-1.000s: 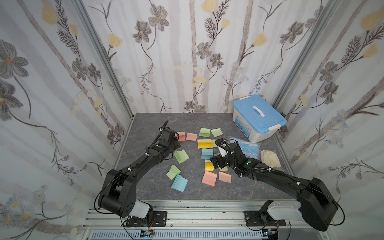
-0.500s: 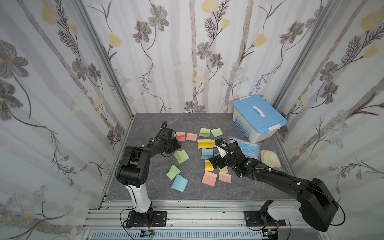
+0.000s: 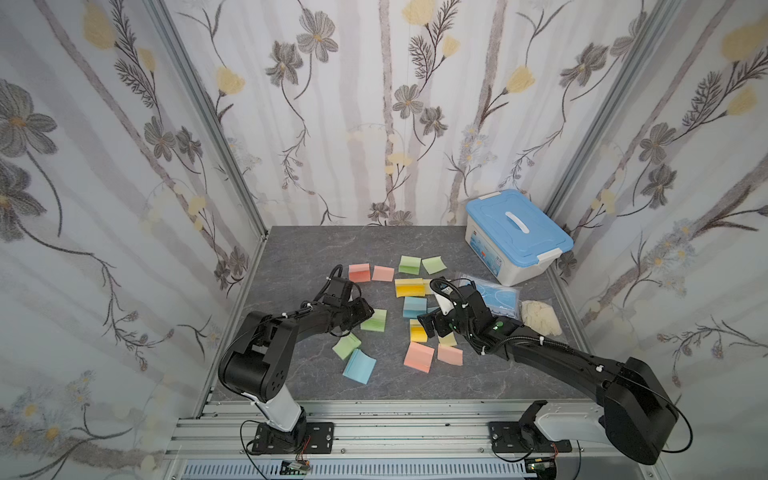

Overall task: Tear off pages from different memo pads
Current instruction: Move the memo pad to the center of the board, then pick up the memo pad from the center of the board.

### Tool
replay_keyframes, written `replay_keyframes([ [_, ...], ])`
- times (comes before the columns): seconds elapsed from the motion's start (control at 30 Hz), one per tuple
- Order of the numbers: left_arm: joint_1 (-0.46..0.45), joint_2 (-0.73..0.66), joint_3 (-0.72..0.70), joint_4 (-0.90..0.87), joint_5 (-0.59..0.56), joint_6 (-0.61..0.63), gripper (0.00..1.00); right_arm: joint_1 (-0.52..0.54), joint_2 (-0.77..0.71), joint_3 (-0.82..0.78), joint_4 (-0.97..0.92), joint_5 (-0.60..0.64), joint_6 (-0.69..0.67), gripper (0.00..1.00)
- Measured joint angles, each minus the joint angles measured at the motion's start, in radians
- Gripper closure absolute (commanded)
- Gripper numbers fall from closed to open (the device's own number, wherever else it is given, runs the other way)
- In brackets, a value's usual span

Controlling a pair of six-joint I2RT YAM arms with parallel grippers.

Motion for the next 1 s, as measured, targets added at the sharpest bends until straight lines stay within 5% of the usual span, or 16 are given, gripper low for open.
replay_keyframes([
  [0.4, -0.084, -0.154, 0.026, -0.119, -0.131, 0.052, 0.37, 0.000, 0.011, 0.002, 0.000, 0.003, -0.002, 0.00],
  [1.0, -0.121, -0.153, -0.019, -0.146, -0.097, 0.217, 0.36, 0.000, 0.061, 0.015, -0.003, 0.004, -0.008, 0.00],
])
